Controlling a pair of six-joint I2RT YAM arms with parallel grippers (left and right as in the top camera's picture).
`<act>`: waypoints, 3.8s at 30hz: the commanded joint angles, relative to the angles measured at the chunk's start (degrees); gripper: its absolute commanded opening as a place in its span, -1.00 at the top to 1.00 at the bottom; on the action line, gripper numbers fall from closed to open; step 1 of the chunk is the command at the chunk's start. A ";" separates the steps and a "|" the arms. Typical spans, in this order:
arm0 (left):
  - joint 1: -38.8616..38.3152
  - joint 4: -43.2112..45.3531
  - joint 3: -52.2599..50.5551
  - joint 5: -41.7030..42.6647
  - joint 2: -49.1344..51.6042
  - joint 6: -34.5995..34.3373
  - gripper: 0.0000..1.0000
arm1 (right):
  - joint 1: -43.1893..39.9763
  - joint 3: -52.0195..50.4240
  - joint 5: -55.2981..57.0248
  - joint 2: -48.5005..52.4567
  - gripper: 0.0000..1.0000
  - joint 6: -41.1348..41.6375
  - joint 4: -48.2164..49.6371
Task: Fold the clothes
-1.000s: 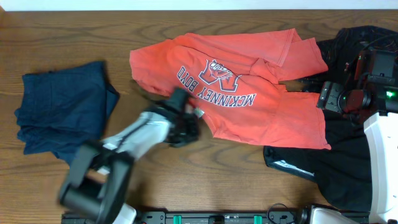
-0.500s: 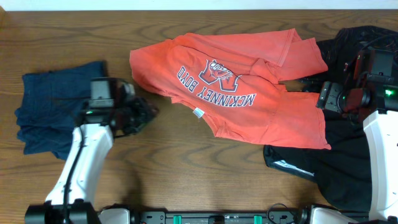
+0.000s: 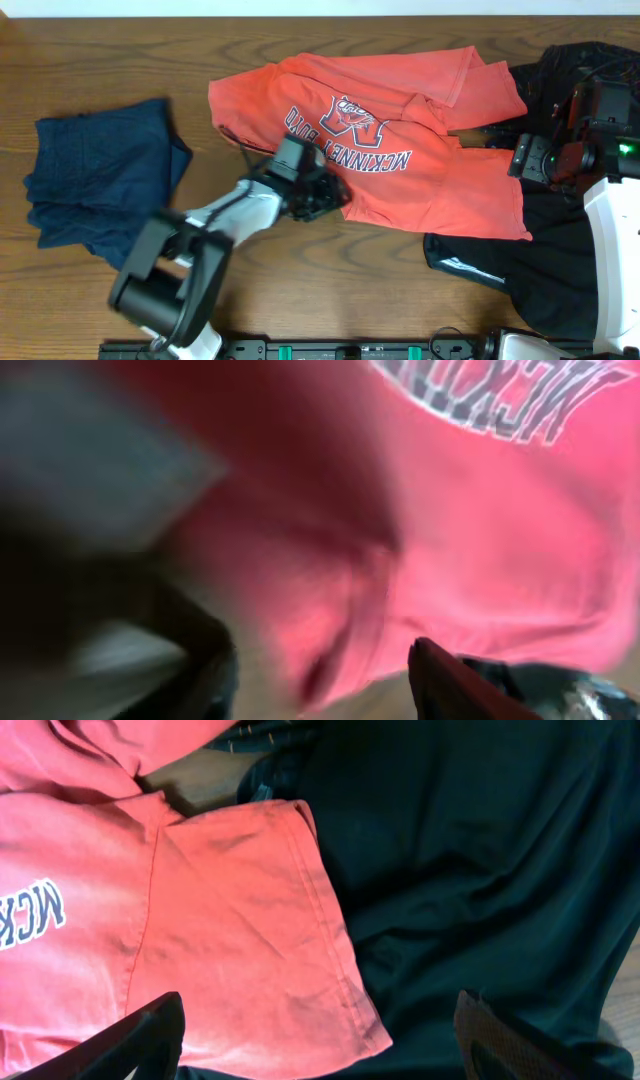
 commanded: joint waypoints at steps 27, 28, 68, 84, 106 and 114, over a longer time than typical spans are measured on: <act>40.96 -26.40 4.50 -11.74 -20.81 17.31 0.67 | -0.37 0.22 0.70 0.22 -0.70 -1.31 0.17; 42.88 -26.45 4.68 -10.36 -21.46 17.31 0.38 | -0.37 0.22 0.68 0.22 -0.69 -1.29 0.22; 16.90 -40.00 0.87 -4.00 1.99 16.70 -0.04 | -22.03 0.96 9.60 35.95 0.95 6.88 10.05; 38.60 -43.23 5.18 -3.61 0.39 27.39 -0.14 | -36.02 11.41 -36.26 31.69 0.70 -4.85 5.73; 35.23 -42.82 5.14 -5.22 0.13 27.36 -0.15 | 21.18 11.30 -8.02 37.53 0.19 -22.51 12.48; 35.23 -42.80 5.14 -5.22 0.13 27.36 -0.15 | 23.04 11.30 -7.43 40.89 0.28 -22.08 13.97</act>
